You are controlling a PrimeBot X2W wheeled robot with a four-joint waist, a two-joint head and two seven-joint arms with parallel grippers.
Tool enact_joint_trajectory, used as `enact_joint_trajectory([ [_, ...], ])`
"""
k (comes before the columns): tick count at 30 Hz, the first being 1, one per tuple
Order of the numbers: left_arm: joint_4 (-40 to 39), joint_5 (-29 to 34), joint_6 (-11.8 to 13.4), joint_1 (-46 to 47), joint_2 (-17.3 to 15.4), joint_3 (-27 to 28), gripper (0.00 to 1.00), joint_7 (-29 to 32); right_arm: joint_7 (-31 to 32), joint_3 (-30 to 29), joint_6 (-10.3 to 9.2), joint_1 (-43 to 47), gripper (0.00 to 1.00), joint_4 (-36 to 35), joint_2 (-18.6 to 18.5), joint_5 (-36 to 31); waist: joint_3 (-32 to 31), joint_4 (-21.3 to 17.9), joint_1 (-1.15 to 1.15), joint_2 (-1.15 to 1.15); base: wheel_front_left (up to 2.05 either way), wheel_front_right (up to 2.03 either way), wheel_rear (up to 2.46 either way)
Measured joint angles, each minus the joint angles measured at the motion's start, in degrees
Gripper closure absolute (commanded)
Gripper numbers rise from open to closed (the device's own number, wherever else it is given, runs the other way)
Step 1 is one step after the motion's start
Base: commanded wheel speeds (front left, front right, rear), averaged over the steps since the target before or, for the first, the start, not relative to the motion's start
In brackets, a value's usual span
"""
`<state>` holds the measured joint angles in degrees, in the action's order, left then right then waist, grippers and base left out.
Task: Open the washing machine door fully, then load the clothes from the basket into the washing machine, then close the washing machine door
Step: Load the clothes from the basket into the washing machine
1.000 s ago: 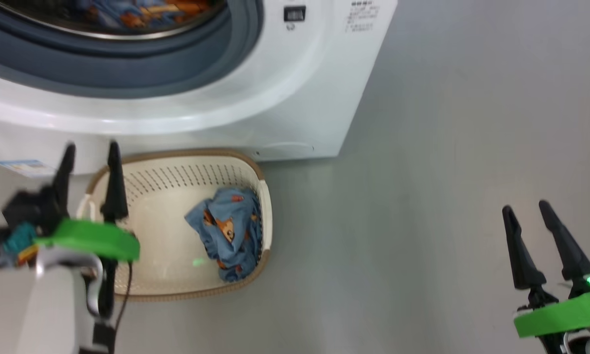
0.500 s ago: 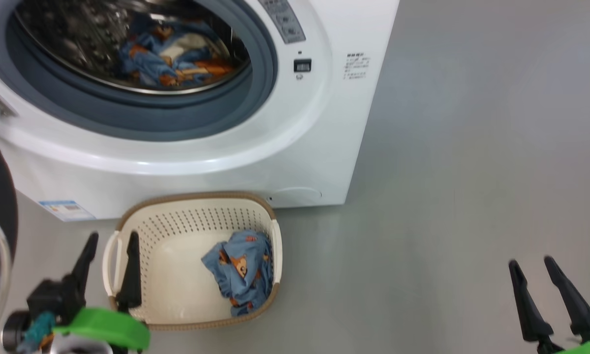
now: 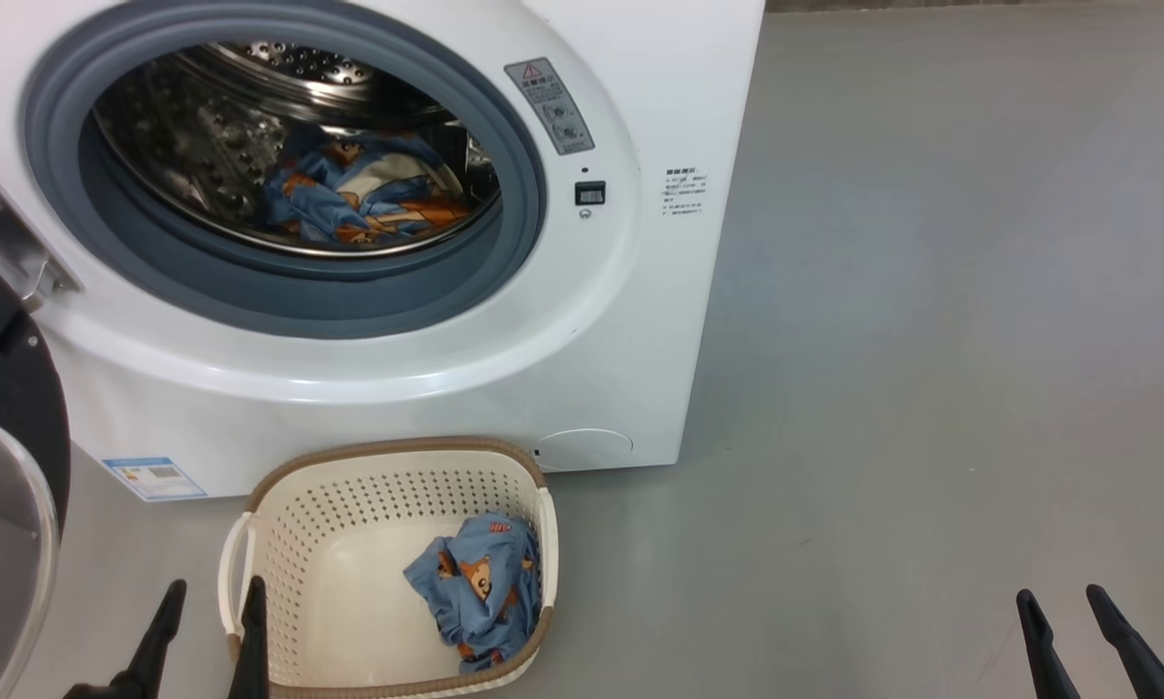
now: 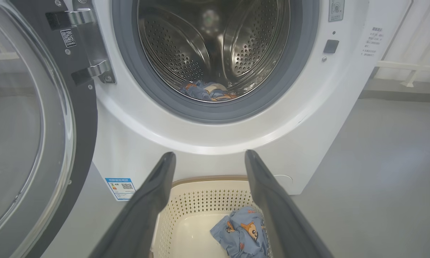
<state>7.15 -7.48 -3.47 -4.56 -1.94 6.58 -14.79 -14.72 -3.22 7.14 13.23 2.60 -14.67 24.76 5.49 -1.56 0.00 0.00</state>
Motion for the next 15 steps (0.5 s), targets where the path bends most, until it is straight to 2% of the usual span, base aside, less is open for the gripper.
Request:
enact_joint_trajectory([
  [15,-0.96,-0.71,1.54,-1.49,-0.24,-2.63,0.0,0.0,0.0,-0.7,0.0,-0.11,0.0,-0.48,0.0,-0.08,0.77,-0.02,0.0,0.0,0.0,0.0,0.0],
])
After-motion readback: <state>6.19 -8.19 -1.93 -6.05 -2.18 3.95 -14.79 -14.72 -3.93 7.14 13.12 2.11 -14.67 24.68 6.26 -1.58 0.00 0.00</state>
